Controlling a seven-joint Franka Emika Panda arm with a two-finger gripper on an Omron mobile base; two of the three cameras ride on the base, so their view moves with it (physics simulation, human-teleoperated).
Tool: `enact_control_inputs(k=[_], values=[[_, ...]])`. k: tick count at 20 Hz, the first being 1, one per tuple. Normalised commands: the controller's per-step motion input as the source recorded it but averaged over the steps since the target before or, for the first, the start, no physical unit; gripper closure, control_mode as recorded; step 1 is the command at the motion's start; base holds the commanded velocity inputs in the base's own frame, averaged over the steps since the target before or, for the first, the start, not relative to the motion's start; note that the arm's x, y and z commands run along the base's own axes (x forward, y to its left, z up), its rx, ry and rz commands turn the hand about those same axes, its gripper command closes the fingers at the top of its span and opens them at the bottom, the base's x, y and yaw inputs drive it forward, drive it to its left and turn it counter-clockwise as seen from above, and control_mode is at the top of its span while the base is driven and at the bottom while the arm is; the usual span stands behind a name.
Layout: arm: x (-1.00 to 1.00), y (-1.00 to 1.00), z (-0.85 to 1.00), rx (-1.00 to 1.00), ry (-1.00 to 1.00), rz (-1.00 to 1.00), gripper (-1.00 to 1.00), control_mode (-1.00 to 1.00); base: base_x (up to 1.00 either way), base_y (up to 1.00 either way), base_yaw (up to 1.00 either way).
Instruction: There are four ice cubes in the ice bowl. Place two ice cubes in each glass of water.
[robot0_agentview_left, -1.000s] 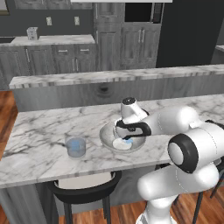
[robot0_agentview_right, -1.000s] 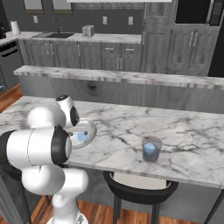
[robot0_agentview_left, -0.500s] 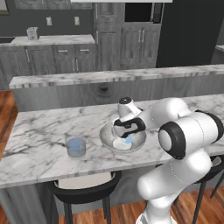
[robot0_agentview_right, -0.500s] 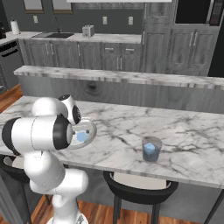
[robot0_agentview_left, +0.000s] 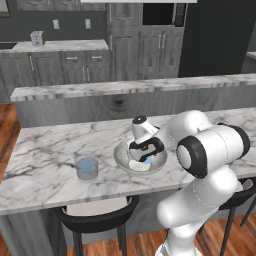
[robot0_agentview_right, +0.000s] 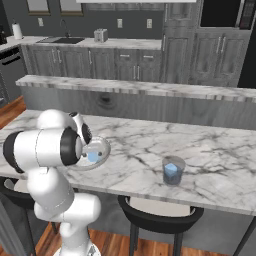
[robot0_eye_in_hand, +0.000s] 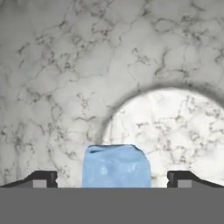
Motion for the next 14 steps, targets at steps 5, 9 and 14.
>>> enact_control_inputs(k=[5,9,14], values=[[0.18,0.00,-0.19,-0.01,-0.04,-0.02,-1.00,-1.00,0.00,0.00,0.00],[0.03,0.00,-0.12,-0.01,0.00,-0.05,-1.00,-1.00,0.00,0.00,0.00],[-0.01,0.00,-0.03,-0.03,0.00,-0.09,-1.00,-1.00,0.00,0.00,0.00]])
